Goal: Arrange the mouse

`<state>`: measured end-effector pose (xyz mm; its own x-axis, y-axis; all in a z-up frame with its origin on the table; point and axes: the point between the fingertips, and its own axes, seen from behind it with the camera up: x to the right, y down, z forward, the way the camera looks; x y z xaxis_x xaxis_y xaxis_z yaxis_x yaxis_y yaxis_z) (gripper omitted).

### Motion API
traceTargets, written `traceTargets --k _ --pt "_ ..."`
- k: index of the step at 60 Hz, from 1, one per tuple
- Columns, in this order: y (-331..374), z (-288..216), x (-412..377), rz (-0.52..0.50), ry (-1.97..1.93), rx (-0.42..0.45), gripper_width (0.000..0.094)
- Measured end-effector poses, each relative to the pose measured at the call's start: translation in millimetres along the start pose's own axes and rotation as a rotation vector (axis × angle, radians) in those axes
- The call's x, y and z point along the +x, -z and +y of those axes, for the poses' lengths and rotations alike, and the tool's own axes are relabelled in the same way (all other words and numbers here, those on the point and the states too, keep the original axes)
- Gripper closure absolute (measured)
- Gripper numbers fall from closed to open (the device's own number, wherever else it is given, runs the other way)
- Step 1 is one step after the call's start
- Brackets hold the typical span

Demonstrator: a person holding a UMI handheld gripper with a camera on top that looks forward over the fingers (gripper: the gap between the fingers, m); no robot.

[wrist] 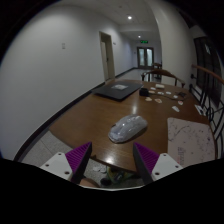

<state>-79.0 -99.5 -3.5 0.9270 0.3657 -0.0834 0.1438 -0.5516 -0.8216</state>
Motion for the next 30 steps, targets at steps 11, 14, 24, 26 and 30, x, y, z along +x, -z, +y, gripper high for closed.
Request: traceTargets --k 11,14,24,26,30 --pt "-43.4 -17.8 22.5 0.127 -0.02 0.01 0.0113" --pt "-58.7 -26.9 28.0 0.146 -0.04 0.011 0.0109" --pt "-96.1 -51.8 32.0 0.16 -0.097 -0.018 0.0133" --pt "-99.1 -52.1 34.9 0.175 -0.091 -0.031 0.0152" --pt "-104.0 -56.7 43.7 0.225 -0.058 -0.039 0.0405"
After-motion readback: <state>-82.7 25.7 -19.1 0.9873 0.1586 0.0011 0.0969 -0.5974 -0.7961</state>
